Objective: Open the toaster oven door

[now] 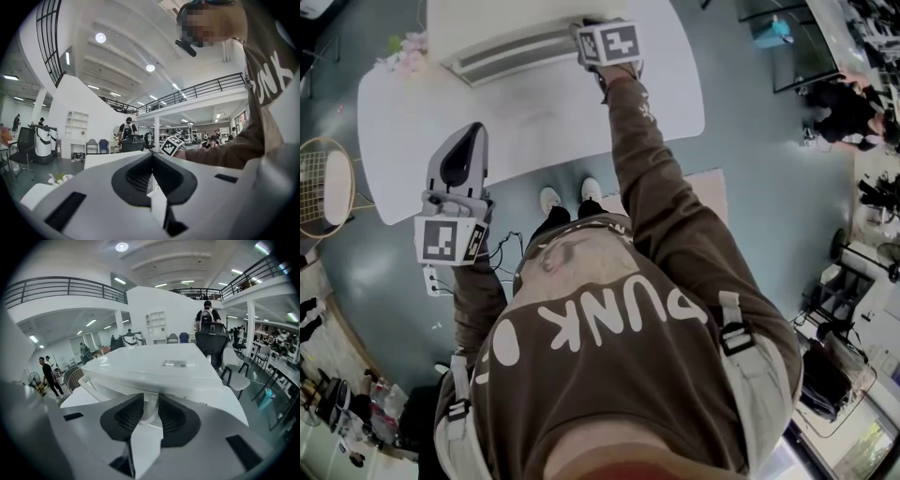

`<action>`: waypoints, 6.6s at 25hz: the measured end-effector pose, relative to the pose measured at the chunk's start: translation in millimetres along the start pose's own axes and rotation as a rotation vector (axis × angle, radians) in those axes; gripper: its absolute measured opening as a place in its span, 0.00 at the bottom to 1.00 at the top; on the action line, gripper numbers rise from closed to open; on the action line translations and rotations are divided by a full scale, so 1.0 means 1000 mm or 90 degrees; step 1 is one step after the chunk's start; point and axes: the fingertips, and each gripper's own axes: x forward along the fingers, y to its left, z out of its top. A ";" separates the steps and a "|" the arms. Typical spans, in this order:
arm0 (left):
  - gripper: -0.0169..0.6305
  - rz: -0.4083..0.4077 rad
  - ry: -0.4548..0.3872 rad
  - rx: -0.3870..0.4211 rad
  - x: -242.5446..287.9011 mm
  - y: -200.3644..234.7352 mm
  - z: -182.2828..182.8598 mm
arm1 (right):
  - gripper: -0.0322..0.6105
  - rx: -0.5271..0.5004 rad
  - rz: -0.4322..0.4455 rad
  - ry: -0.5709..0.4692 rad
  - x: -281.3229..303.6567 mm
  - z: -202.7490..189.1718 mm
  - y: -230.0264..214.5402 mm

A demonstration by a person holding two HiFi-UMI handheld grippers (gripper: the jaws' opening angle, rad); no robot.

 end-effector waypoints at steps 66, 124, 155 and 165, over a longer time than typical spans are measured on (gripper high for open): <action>0.03 -0.031 0.040 -0.003 -0.005 -0.019 -0.018 | 0.20 -0.128 -0.133 -0.077 -0.052 -0.209 0.041; 0.03 0.010 0.012 0.024 -0.003 -0.002 -0.002 | 0.08 -0.254 0.119 -0.363 -0.194 -0.018 0.164; 0.03 0.011 0.011 0.032 -0.002 -0.008 0.004 | 0.06 -0.295 0.140 -0.335 -0.198 -0.008 0.170; 0.03 0.009 0.012 0.033 -0.002 -0.010 0.005 | 0.06 -0.286 0.137 -0.331 -0.198 -0.011 0.168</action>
